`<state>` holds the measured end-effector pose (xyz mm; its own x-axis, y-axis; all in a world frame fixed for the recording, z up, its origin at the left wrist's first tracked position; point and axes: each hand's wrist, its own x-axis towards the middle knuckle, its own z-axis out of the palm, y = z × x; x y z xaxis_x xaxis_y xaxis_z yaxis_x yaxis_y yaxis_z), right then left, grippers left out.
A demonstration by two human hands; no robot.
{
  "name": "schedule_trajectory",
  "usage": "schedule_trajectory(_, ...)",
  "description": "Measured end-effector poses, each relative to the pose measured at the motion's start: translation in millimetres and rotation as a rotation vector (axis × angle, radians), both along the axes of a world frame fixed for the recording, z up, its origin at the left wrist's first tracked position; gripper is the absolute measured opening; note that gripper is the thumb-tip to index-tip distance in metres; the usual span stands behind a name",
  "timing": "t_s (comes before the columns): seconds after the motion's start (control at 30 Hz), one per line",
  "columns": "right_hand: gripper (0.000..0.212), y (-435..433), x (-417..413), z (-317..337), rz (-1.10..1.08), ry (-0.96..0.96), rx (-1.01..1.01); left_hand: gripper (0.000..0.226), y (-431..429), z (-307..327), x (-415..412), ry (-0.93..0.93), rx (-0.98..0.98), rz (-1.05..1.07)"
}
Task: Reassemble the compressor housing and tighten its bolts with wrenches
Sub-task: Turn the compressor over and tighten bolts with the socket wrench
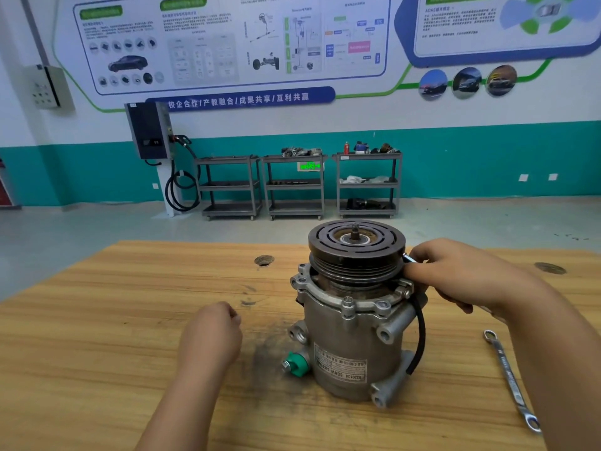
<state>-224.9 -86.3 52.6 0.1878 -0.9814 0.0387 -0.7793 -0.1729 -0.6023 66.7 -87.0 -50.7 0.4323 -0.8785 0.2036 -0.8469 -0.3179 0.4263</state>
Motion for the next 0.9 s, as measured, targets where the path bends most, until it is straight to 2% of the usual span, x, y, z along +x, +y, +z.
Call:
schedule_trajectory(0.13,0.031,0,1,0,-0.002,0.025,-0.006,0.019,-5,-11,16,-0.139,0.228,0.071)
schedule_trajectory(0.43,0.029,1,0,0,0.003,0.022,0.014,0.037,-2,-14,4,-0.222,0.255,0.182)
schedule_trajectory(0.6,0.028,2,2,1,-0.005,0.047,0.01,0.031,0,-14,0,-0.24,0.252,0.148)
schedule_trajectory(0.73,0.028,1,2,0,-0.009,0.054,0.009,0.02,-3,-9,-17,-0.174,0.109,-0.028)
schedule_trajectory(0.9,0.029,-1,4,-1,-0.019,0.062,0.004,0.01,8,4,-48,0.011,-0.459,-0.202)
